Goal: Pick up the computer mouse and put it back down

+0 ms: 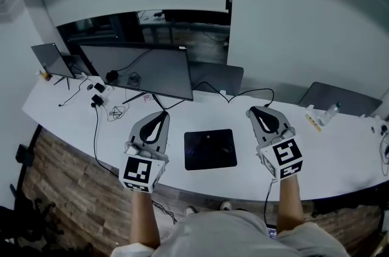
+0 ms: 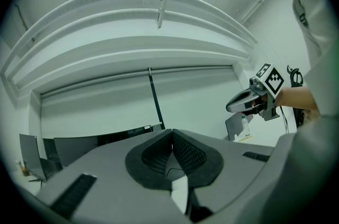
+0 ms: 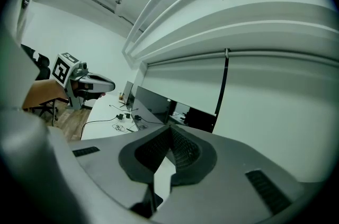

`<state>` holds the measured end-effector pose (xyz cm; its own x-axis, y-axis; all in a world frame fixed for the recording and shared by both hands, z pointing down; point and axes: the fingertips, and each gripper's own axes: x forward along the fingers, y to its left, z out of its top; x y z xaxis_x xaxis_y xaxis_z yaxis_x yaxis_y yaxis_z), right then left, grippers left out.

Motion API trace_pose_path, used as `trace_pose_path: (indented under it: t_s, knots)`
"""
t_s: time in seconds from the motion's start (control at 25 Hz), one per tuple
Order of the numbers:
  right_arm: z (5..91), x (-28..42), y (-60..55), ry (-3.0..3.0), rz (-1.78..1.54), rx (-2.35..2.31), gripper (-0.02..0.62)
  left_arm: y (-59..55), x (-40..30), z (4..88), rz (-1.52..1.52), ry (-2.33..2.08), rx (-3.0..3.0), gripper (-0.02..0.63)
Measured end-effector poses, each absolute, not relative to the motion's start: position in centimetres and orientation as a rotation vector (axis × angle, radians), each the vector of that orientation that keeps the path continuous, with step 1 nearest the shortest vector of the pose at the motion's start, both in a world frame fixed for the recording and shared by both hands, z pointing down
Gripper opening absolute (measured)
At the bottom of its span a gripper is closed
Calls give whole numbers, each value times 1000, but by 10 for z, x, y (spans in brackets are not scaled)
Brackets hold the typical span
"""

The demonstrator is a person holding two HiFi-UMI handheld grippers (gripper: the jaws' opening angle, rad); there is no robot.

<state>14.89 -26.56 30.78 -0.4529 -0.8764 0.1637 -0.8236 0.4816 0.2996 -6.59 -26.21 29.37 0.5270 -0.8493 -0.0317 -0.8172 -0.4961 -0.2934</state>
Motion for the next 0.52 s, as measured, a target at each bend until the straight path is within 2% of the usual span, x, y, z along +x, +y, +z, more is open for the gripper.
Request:
trace_pose_path:
  t_s: [0.52]
  knots:
    - [313,141,-259,-2452,-243,1402,12,-248,-73,294,-196,1419,-2482,17]
